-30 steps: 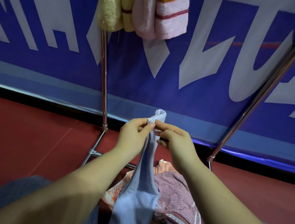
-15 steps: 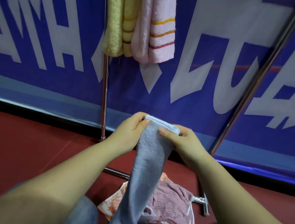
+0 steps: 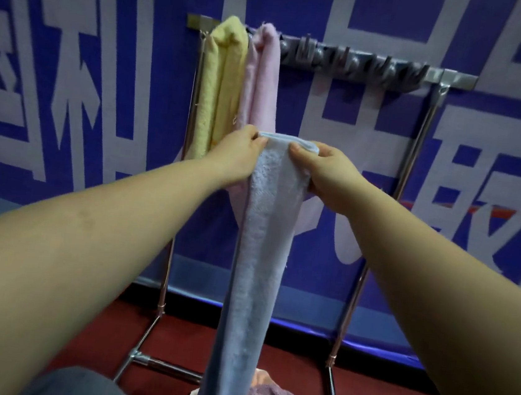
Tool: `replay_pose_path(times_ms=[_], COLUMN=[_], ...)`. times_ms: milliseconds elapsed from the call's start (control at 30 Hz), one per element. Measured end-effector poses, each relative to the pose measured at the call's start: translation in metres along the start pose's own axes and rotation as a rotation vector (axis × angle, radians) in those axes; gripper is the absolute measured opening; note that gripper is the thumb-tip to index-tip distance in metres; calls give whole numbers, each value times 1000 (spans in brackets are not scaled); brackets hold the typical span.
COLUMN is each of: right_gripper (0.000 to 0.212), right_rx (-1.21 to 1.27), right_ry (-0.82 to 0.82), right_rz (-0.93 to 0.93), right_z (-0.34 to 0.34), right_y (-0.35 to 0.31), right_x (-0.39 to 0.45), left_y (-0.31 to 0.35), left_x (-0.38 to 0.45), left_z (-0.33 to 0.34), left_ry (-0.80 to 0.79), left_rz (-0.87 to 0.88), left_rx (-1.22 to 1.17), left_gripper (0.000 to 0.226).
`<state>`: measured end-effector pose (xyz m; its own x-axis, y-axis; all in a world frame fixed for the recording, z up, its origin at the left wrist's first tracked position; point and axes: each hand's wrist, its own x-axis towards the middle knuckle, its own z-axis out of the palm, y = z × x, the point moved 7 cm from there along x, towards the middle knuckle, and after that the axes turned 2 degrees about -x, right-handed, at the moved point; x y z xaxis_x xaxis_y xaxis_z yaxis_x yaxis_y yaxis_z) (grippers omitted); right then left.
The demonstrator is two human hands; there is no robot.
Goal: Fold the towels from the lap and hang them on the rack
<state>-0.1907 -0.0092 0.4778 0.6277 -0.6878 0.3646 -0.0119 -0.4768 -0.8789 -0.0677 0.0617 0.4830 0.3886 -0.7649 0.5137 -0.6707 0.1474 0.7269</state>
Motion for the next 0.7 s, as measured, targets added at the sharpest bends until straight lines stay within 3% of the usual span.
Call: replay_pose_path(times_ms=[167, 300, 700], right_gripper=[18, 14, 19], right_rx=[41, 52, 111], right_ry=[-60, -55, -149], right_rz=[59, 59, 160], right_z=[-4, -7, 2], right_y=[-31, -45, -33], right_x=[-8, -10, -14], left_y=[27, 35, 12], left_x=[-4, -10, -25], left_z=[-18, -20, -7], left_ry=[-54, -127, -187], left_rz=[-46, -101, -217], left_rx=[22, -210, -531], left_gripper=[37, 30, 31])
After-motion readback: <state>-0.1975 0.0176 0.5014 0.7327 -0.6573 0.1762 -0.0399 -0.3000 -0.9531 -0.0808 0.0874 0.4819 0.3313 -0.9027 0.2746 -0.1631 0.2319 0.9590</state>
